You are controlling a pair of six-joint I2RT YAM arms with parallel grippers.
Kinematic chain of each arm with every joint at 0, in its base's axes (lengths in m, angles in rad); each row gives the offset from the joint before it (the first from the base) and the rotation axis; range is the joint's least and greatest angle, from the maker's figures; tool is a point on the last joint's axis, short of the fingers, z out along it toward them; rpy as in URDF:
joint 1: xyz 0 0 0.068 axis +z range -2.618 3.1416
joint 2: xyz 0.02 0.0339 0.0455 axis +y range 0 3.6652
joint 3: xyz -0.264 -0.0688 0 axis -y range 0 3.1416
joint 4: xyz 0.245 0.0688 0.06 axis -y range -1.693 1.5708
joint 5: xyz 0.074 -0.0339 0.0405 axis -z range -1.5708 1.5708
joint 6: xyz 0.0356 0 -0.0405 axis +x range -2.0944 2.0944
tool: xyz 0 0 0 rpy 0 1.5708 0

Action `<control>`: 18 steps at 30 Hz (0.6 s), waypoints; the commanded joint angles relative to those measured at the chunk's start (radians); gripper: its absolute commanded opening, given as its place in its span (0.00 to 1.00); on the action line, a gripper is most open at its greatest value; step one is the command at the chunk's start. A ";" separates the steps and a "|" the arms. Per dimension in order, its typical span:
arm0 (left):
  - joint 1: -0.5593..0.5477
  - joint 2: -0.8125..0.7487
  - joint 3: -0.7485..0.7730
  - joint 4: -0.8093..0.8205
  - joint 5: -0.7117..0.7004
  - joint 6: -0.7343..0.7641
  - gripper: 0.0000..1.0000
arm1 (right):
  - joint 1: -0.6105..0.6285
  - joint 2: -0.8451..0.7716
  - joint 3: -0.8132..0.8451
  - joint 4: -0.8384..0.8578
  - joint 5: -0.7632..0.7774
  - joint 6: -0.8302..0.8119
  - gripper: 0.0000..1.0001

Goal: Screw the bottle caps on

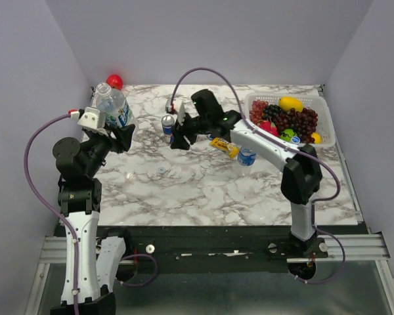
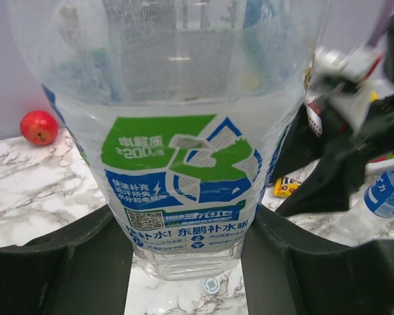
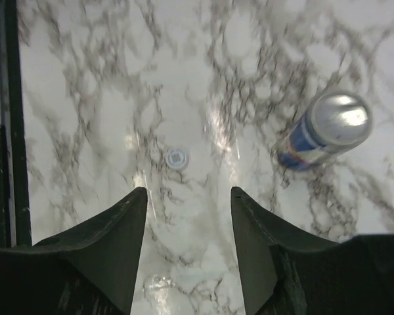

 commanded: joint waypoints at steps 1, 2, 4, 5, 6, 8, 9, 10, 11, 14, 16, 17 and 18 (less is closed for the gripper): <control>0.010 -0.029 -0.004 0.030 -0.037 -0.059 0.00 | 0.101 0.154 0.146 -0.120 0.149 -0.076 0.61; 0.010 -0.037 -0.006 0.027 -0.035 -0.062 0.00 | 0.109 0.212 0.176 -0.146 0.151 -0.098 0.61; 0.011 -0.042 -0.014 0.023 -0.026 -0.070 0.00 | 0.128 0.272 0.261 -0.171 0.180 -0.132 0.61; 0.011 -0.048 -0.015 0.021 -0.017 -0.074 0.00 | 0.131 0.341 0.303 -0.223 0.177 -0.139 0.61; 0.011 -0.048 -0.017 0.020 -0.011 -0.077 0.00 | 0.137 0.377 0.347 -0.260 0.171 -0.158 0.61; 0.011 -0.054 -0.026 0.024 -0.009 -0.094 0.00 | 0.140 0.449 0.498 -0.356 0.177 -0.161 0.60; 0.011 -0.056 -0.029 0.027 -0.008 -0.100 0.00 | 0.147 0.508 0.547 -0.387 0.178 -0.167 0.60; 0.011 -0.057 -0.032 0.026 -0.006 -0.103 0.00 | 0.152 0.539 0.612 -0.415 0.183 -0.178 0.60; 0.011 -0.062 -0.032 0.026 -0.004 -0.106 0.00 | 0.160 0.561 0.634 -0.455 0.215 -0.188 0.60; 0.013 -0.074 -0.037 0.024 0.000 -0.114 0.00 | 0.187 0.579 0.592 -0.464 0.261 -0.262 0.61; 0.011 -0.080 -0.043 0.021 0.003 -0.116 0.00 | 0.204 0.573 0.558 -0.461 0.272 -0.293 0.61; 0.011 -0.085 -0.046 0.021 0.005 -0.117 0.00 | 0.209 0.575 0.546 -0.467 0.278 -0.297 0.60; 0.013 -0.088 -0.049 0.024 0.006 -0.119 0.00 | 0.215 0.579 0.544 -0.475 0.277 -0.302 0.60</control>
